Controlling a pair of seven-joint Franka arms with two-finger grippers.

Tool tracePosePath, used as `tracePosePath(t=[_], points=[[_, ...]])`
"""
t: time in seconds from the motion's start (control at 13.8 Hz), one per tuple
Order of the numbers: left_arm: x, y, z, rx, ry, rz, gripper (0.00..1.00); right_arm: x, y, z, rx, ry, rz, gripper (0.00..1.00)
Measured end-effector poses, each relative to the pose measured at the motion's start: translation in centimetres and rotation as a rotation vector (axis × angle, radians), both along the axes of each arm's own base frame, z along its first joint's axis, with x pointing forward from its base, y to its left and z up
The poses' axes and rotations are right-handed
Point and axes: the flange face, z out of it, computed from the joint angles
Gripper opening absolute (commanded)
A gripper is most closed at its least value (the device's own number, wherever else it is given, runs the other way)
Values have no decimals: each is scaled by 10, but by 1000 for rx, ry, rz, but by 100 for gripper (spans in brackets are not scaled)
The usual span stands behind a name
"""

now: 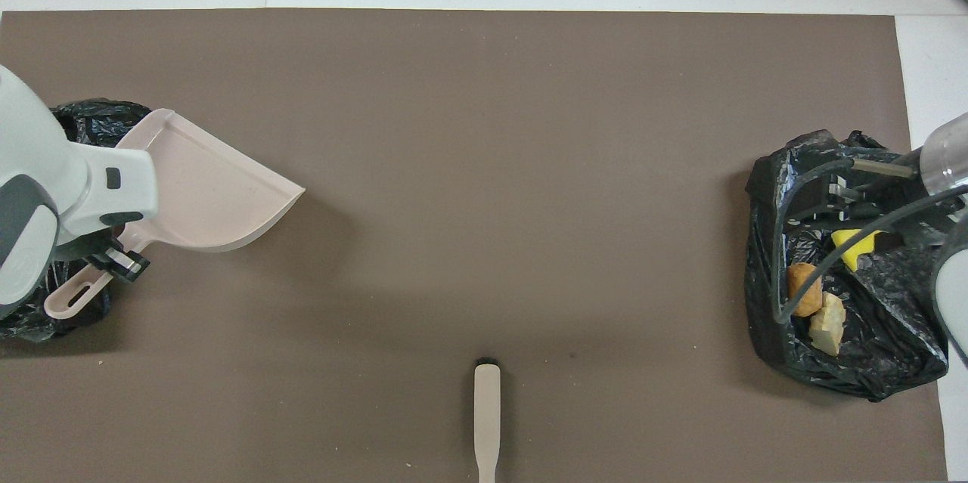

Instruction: Sweep and dump trash in bin

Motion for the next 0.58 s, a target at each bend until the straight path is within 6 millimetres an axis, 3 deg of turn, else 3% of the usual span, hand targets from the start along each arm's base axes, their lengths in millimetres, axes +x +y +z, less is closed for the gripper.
tracePosePath(t=[0.22,0.58], points=[[-2,-36,1,-55,-59,150,0,0,-2,-2,1,2,0,100],[-18,-119,5,-100,-112,116,0,0,-3,5,1,-21,-2,100]])
